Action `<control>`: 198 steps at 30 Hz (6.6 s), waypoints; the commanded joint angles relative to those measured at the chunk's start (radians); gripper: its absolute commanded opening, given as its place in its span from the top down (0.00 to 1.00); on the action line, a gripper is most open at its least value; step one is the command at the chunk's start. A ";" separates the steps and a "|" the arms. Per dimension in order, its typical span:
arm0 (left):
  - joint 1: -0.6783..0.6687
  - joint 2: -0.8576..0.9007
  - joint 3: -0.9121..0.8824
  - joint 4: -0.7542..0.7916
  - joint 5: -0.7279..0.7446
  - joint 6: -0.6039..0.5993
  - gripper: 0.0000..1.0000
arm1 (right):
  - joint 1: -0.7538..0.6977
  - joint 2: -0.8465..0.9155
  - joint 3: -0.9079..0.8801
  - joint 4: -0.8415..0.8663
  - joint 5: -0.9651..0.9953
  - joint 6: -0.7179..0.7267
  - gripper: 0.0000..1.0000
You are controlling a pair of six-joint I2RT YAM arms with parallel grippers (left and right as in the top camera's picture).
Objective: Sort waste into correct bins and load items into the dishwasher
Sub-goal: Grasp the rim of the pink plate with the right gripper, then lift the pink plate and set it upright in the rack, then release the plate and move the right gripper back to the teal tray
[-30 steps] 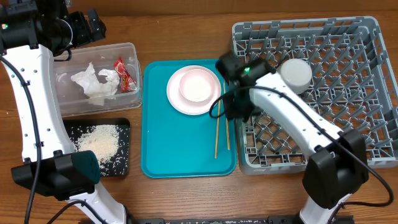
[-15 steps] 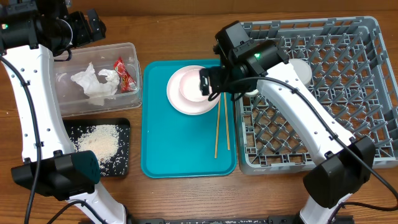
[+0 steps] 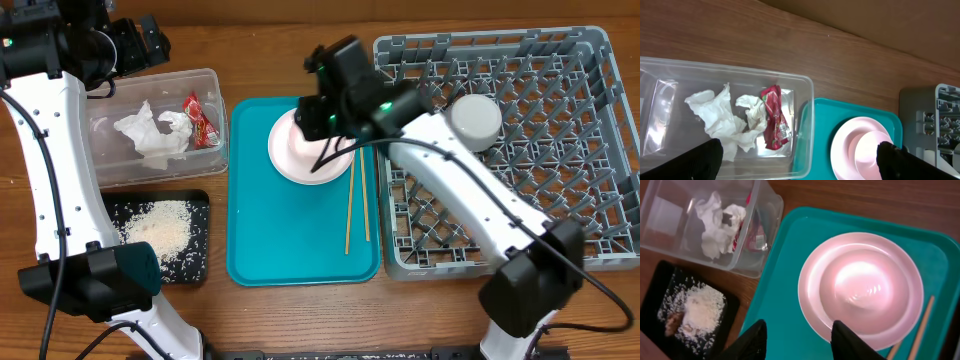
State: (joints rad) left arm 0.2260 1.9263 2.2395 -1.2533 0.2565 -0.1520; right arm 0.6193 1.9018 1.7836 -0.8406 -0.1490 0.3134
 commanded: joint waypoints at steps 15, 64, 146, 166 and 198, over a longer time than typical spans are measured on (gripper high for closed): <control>-0.004 -0.006 0.009 0.001 -0.005 -0.009 0.00 | 0.080 0.322 -0.016 0.180 0.238 0.002 0.45; -0.004 -0.006 0.009 0.001 -0.005 -0.009 0.00 | -0.077 -0.286 0.005 -0.190 -0.152 -0.052 0.96; -0.004 -0.006 0.009 0.001 -0.005 -0.009 0.00 | -1.388 -0.124 -0.325 -0.286 -0.794 -0.364 0.54; -0.004 -0.006 0.009 0.001 -0.005 -0.009 0.00 | -0.545 -0.254 -0.250 -0.254 -0.195 -0.254 0.55; -0.004 -0.006 0.009 0.001 -0.005 -0.009 0.00 | 0.085 -0.229 -0.487 0.124 0.373 0.129 0.58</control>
State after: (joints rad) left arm 0.2260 1.9263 2.2395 -1.2533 0.2565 -0.1520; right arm 0.7048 1.6764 1.3418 -0.7849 0.1116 0.4252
